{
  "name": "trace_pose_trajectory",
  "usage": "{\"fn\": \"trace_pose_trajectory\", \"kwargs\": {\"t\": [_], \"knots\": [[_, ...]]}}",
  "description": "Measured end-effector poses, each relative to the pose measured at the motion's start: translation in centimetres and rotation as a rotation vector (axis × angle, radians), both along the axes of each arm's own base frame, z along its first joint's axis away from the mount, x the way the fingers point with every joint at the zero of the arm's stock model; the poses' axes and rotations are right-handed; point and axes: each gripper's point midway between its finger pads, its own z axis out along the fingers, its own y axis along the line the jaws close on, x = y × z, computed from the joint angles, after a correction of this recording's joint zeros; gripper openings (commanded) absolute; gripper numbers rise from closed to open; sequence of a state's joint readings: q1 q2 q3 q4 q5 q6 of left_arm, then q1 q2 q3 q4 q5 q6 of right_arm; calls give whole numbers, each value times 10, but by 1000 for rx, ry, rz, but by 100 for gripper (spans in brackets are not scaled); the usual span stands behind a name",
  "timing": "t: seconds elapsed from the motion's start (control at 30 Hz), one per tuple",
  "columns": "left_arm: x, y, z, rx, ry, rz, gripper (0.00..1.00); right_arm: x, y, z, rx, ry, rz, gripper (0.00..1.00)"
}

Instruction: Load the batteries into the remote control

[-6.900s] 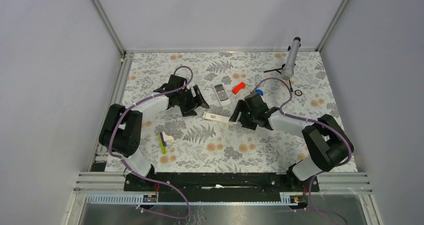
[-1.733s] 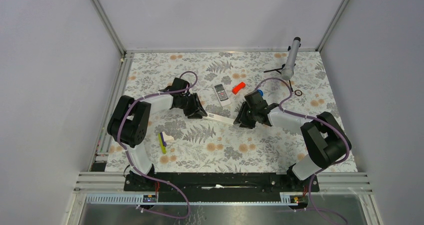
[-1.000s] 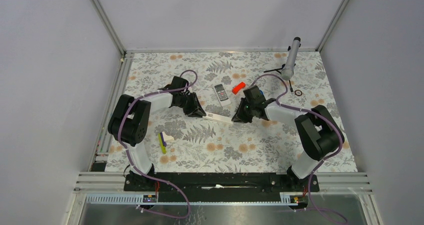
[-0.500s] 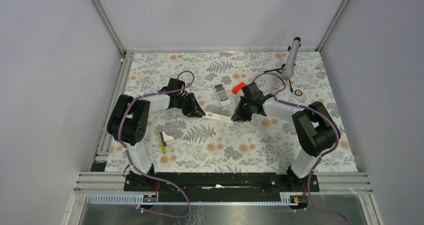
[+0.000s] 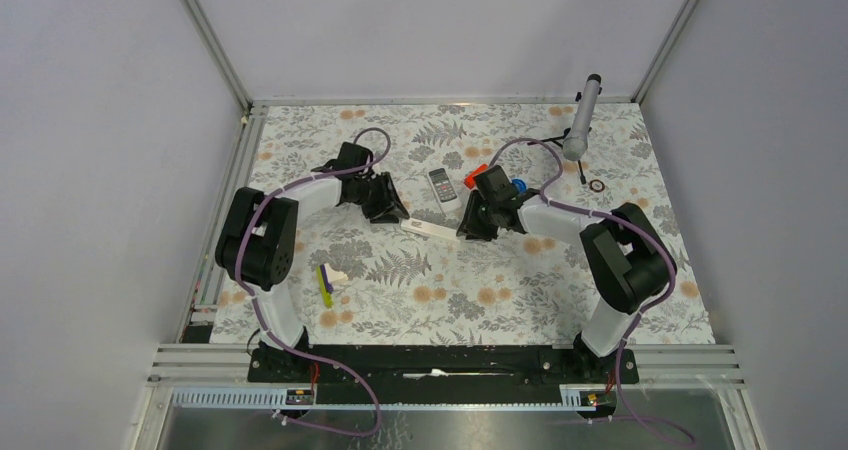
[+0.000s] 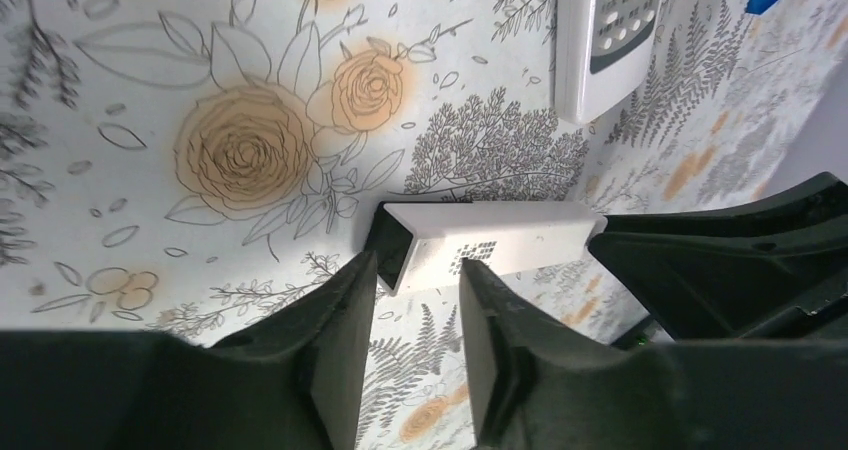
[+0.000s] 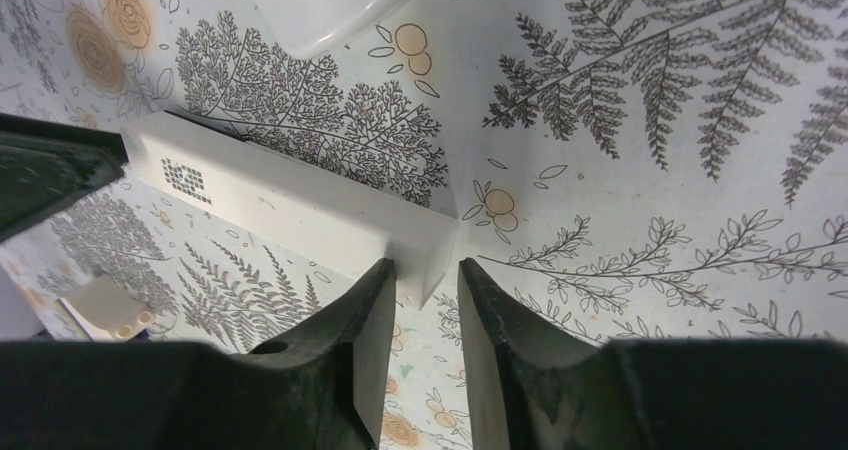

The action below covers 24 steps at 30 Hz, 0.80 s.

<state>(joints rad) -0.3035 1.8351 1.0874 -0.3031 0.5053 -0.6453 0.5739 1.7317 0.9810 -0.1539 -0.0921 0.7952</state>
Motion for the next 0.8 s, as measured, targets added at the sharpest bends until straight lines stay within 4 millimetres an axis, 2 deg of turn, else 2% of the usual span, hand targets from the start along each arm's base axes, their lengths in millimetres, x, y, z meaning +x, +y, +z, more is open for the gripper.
{"fn": "trace_pose_trajectory", "kwargs": {"t": [0.13, 0.3, 0.33, 0.37, 0.43, 0.53, 0.6, 0.67, 0.8], "knots": [[15, 3, 12, 49, -51, -3, 62, 3, 0, 4, -17, -23, 34, 55], [27, 13, 21, 112, -100, 13, 78, 12, 1, 15, -38, -57, 49, 62], [27, 18, 24, 129, -103, 20, 95, 14, 1, 20, -39, -65, 53, 63], [26, 24, 28, 146, -110, 29, 98, 15, 2, 26, -38, -75, 58, 64], [26, 34, 40, 176, -135, 45, 99, 20, 4, 46, -25, -118, 73, 66], [28, 48, 83, 208, -215, 83, 99, 32, 10, 91, 1, -214, 109, 69], [31, 55, 128, 210, -315, 108, 99, 41, 15, 125, 18, -293, 137, 70], [29, 60, 185, 192, -453, 138, 99, 48, 17, 167, 36, -395, 167, 72], [7, 76, 277, 167, -670, 200, 99, 49, 11, 239, 45, -573, 202, 76]]}}
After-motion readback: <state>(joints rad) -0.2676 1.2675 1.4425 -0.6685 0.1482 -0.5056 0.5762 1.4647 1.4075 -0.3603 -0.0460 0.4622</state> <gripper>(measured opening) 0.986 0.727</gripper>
